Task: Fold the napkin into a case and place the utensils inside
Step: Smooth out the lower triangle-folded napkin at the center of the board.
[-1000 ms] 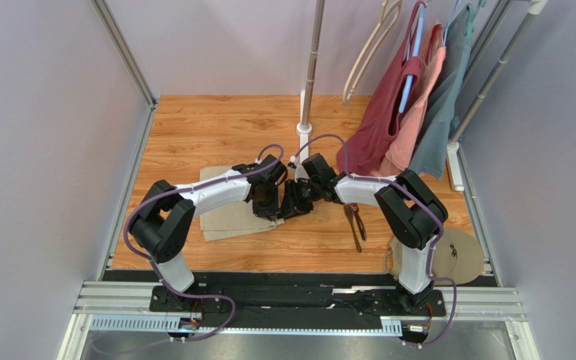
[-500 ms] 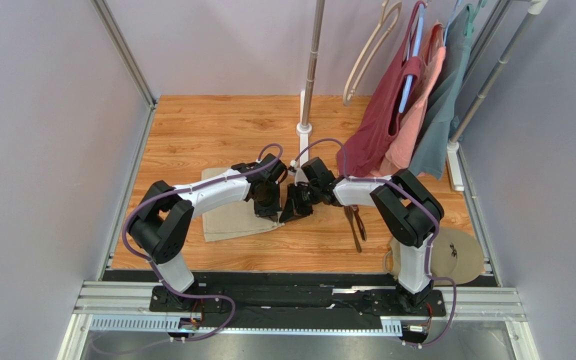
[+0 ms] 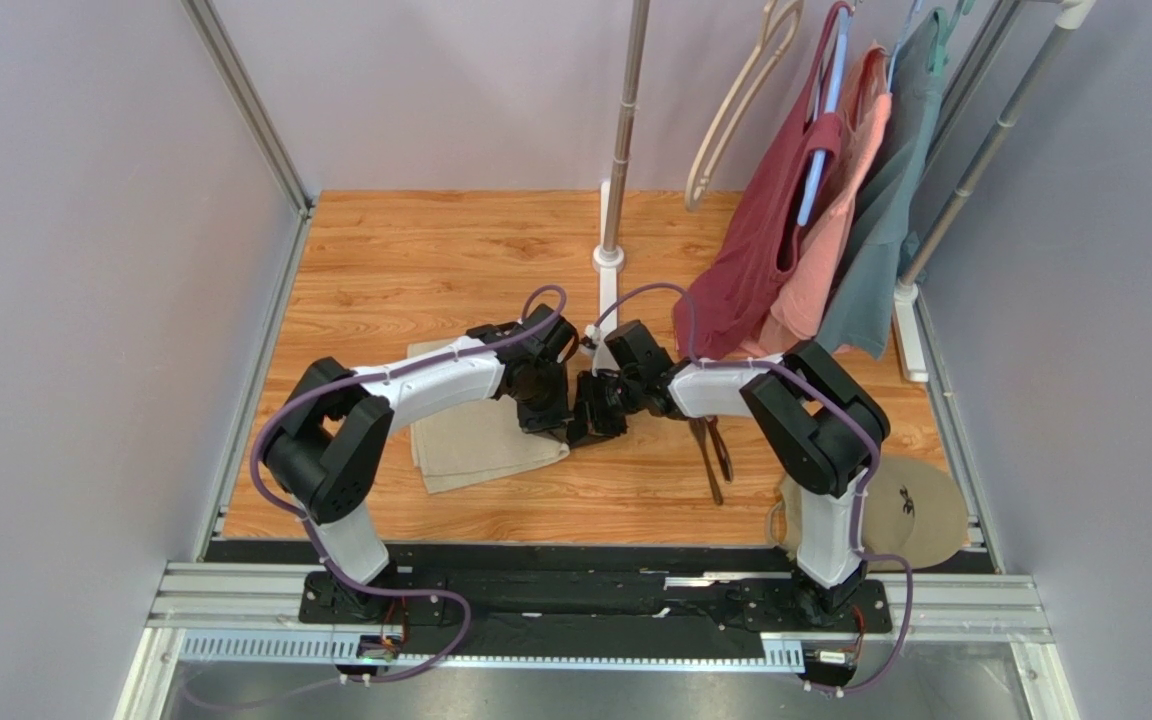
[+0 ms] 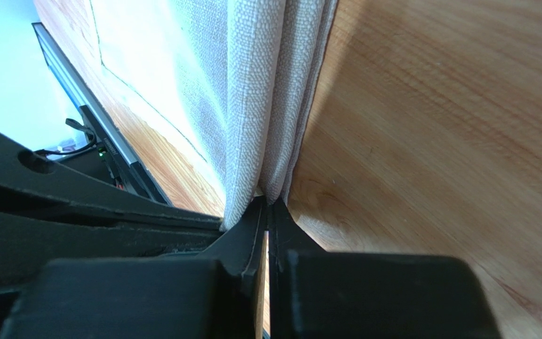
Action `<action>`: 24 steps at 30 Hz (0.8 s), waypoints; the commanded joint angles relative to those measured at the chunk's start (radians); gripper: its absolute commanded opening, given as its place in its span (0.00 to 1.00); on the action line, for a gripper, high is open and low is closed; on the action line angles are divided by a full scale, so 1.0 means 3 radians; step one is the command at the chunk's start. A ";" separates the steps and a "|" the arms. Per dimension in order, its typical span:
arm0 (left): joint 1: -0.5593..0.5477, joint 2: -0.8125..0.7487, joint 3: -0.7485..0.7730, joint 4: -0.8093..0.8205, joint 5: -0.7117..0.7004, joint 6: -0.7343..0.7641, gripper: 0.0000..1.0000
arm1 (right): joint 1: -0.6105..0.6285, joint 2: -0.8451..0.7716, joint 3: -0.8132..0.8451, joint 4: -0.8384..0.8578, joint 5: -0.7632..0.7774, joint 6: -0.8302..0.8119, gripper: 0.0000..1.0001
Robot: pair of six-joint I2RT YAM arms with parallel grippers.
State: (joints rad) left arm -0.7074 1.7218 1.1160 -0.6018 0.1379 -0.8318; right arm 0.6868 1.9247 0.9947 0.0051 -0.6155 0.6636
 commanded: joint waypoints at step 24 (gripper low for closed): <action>0.2076 -0.2767 -0.1612 -0.1257 -0.0281 -0.0571 0.52 | -0.0050 -0.0627 0.0213 -0.0728 0.0329 -0.0560 0.47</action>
State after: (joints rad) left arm -0.2077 1.0252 0.7143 -0.9081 0.0158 -0.9199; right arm 0.6754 1.7897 1.0195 -0.1932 -0.5385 0.5358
